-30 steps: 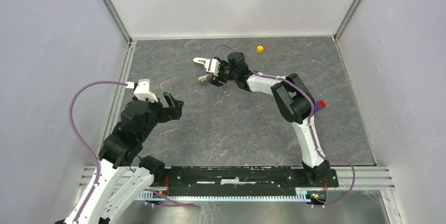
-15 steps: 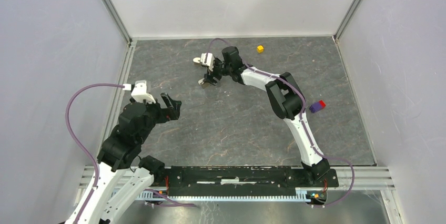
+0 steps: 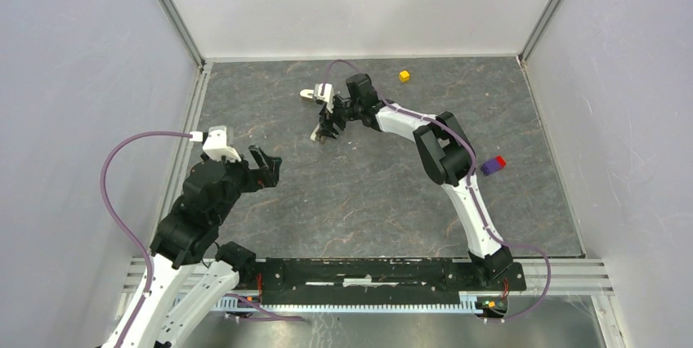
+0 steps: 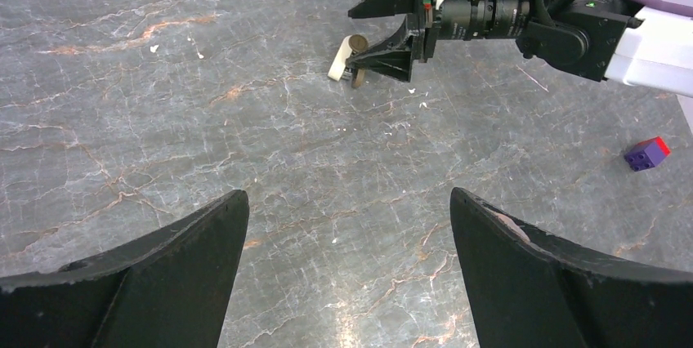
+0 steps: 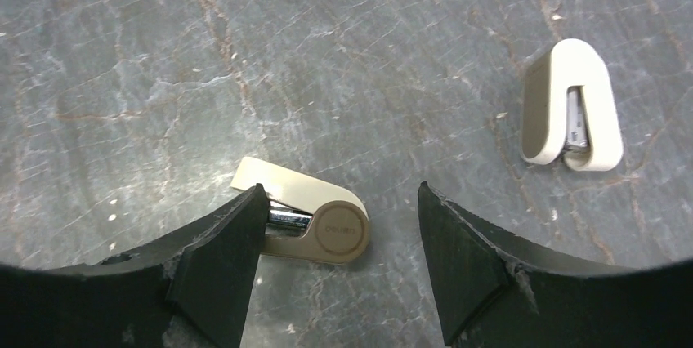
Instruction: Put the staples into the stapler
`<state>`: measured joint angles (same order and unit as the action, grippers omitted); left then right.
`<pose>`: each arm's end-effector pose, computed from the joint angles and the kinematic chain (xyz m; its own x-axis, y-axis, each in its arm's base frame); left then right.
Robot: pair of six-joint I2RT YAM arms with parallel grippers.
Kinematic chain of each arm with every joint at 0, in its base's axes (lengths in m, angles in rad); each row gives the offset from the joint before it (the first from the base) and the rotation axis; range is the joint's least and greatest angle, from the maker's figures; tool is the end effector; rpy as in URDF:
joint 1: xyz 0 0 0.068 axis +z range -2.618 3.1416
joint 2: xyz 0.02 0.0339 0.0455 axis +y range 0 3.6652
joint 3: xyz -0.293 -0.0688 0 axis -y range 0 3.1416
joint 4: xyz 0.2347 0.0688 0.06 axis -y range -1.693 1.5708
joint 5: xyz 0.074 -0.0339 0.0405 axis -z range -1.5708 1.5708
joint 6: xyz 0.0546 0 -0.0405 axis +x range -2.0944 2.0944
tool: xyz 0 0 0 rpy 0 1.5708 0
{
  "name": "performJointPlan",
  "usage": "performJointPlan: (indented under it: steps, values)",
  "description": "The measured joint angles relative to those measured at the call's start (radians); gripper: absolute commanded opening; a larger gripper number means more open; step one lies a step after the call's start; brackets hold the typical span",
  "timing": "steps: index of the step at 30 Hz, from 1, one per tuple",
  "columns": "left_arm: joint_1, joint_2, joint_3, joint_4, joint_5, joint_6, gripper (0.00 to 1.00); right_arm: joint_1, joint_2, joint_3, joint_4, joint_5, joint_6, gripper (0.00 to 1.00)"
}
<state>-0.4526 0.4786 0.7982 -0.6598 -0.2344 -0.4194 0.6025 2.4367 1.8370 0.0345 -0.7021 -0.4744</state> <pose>0.0808 -0.0252 0.3367 -0.3671 -0.2619 -0.8925 0.0864 0.9458 -0.3131 0.4484 0.3512 0.1585 0.0104 -0.4162 -0.9092 -0.9862 0.1460 -0.0781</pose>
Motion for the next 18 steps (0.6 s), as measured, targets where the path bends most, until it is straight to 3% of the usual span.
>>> performJointPlan:
  steps: [10, 18]
  values:
    - [0.000, -0.002, -0.003, 0.000, 0.001, 0.000, 0.99, 0.000, -0.103, -0.149, -0.054, -0.039, -0.011, 0.67]
    - [0.000, -0.002, -0.003, 0.000, 0.000, 0.000, 0.99, 0.007, -0.315, -0.471, -0.027, -0.042, 0.072, 0.61]
